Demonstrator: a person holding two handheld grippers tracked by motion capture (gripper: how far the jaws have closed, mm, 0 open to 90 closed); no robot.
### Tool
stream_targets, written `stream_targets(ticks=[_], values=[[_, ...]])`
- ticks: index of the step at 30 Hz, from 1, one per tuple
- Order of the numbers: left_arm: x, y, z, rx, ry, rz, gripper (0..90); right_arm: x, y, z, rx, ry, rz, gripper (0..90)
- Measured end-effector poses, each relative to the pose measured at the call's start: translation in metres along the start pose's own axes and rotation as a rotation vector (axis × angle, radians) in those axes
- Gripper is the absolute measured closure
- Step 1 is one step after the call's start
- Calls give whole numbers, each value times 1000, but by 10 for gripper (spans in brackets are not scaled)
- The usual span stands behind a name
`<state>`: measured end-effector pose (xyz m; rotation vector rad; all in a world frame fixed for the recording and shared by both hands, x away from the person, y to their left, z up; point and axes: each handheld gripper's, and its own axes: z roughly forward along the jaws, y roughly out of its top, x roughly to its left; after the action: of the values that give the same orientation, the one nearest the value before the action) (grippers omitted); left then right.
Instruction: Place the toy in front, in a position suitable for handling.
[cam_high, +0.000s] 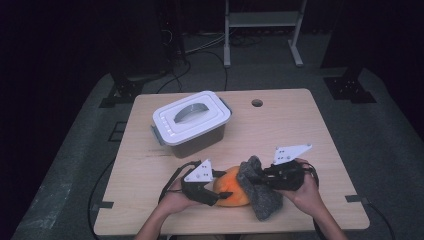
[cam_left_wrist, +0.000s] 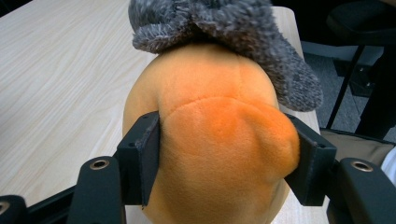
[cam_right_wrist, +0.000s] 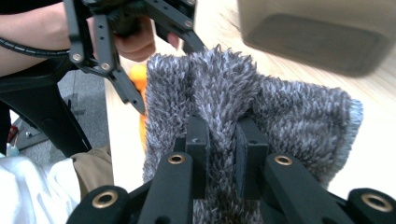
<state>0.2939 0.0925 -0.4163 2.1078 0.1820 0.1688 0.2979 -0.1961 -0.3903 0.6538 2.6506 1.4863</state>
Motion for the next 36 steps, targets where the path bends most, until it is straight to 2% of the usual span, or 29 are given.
stream_targets(ticks=[1, 4, 9, 13, 16, 19, 29, 31, 34, 36], values=[[-1, 1, 1, -2, 2, 0, 364, 0, -1, -2, 1, -4, 7, 778], [-3, 5, 3, -4, 3, 21, 365, 3, 6, -7, -22, -5, -12, 778], [-10, 13, 10, -4, 6, 54, 366, 23, 25, -6, -48, 23, -74, 778], [-13, 14, 12, 11, 3, 78, 364, 33, 28, 8, 12, 20, -114, 778], [-14, 11, 11, 11, 2, 80, 365, 27, 23, 13, 10, 50, -88, 778], [-12, 10, 11, 11, 2, 77, 365, 21, 19, 9, 6, 40, -72, 778], [2, -2, 1, 10, -8, 1, 348, -11, -8, -2, -3, 15, 55, 778], [4, -2, 0, 14, -13, -18, 332, -12, -10, 0, -9, 22, 68, 778], [4, 2, 0, 28, 0, -28, 268, -8, -7, 3, -4, 14, 56, 777], [3, 4, -1, 14, 7, -36, 239, -5, -5, 5, -5, 12, 52, 777]])
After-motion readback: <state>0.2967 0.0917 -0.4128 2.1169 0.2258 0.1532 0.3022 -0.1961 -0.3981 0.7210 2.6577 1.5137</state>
